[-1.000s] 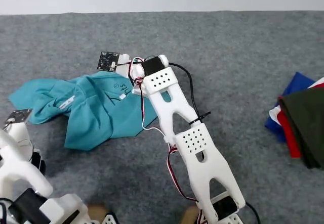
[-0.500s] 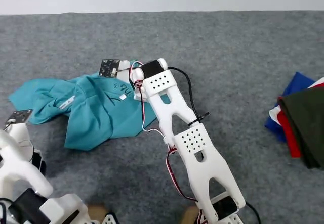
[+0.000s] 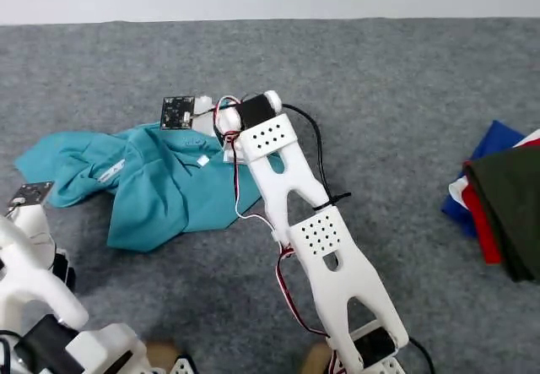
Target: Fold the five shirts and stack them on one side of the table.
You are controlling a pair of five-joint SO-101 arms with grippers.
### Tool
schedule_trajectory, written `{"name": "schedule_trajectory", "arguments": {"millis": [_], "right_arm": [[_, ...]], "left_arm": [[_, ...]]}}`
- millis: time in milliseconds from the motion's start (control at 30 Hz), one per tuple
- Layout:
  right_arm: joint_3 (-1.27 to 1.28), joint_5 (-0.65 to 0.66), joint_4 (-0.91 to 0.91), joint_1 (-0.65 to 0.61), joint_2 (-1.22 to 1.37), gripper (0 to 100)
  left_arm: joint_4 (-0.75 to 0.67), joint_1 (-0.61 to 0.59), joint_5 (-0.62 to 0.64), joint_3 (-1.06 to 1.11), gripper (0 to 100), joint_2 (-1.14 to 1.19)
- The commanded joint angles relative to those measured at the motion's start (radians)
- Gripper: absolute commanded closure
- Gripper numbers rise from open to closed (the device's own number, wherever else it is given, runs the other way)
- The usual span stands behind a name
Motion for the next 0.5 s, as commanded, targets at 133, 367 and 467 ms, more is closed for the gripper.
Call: {"name": "schedule_trajectory", "arguments": {"millis": [133,367,467], "right_arm": [[-0.058,0.009,0.097,0.013,-0.231,98.8],[-0.052,0.003,0.117,0.015,-0.257,98.8],[-0.055,0.003,0.119,0.007,-0.266,98.8]], "left_arm": [[0.081,0.006,0.0,-0.119,100,-0.041],[0.123,0.006,0.0,-0.157,100,-0.041],[0.129,0.006,0.0,-0.154,100,-0.041]]}}
